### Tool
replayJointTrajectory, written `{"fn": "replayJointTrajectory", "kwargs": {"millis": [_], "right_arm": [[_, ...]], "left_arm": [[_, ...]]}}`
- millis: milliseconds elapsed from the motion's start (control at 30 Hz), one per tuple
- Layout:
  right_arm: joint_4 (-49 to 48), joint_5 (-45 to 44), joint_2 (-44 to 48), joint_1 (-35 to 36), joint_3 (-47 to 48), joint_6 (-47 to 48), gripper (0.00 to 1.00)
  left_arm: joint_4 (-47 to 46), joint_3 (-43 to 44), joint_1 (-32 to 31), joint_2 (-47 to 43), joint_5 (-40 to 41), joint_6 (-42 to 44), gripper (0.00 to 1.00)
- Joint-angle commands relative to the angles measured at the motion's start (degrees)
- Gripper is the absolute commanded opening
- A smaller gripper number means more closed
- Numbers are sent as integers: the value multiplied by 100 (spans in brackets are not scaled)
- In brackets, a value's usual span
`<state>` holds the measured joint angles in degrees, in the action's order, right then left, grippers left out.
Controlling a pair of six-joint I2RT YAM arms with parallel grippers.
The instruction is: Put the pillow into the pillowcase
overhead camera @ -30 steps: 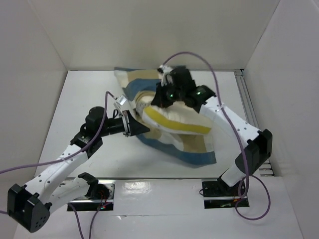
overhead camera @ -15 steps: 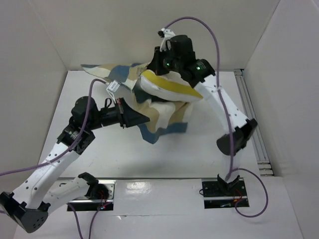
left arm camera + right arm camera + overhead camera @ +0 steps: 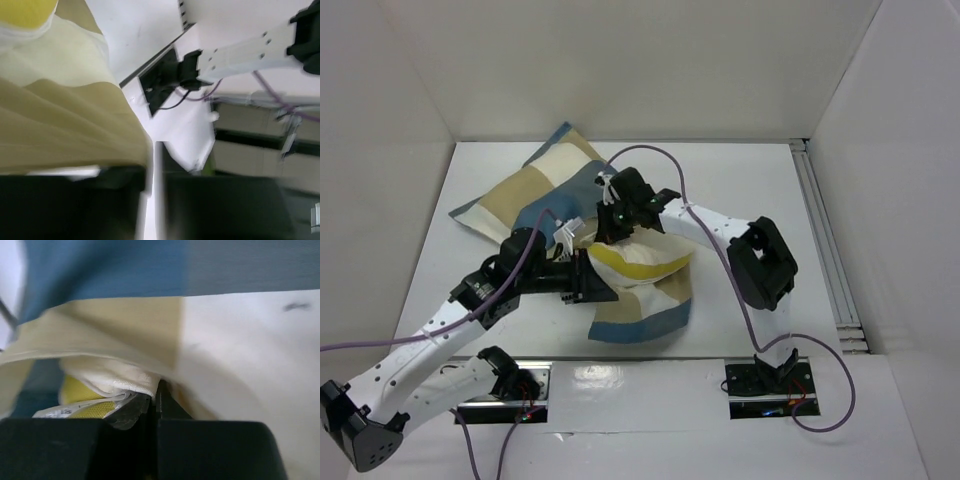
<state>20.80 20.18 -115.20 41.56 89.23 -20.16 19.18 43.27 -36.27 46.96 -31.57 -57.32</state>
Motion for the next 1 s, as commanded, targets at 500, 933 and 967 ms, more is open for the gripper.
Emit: {"fn": "replayJointTrajectory", "kwargs": {"millis": [500,933,967], "right_arm": [[1077,-1553,3160,-1684,-1643,-180,67],[-506,20,1079,-2514,-1629,-436,29],[-437,21,1017,-2330,-1532,-375,19]], "left_arm": [[1897,3179,569,1710,1152,2410,83],[2361,3934,95,3424,2540,2304,85],[2502,4005,94,3556,2542,2374,85]]}}
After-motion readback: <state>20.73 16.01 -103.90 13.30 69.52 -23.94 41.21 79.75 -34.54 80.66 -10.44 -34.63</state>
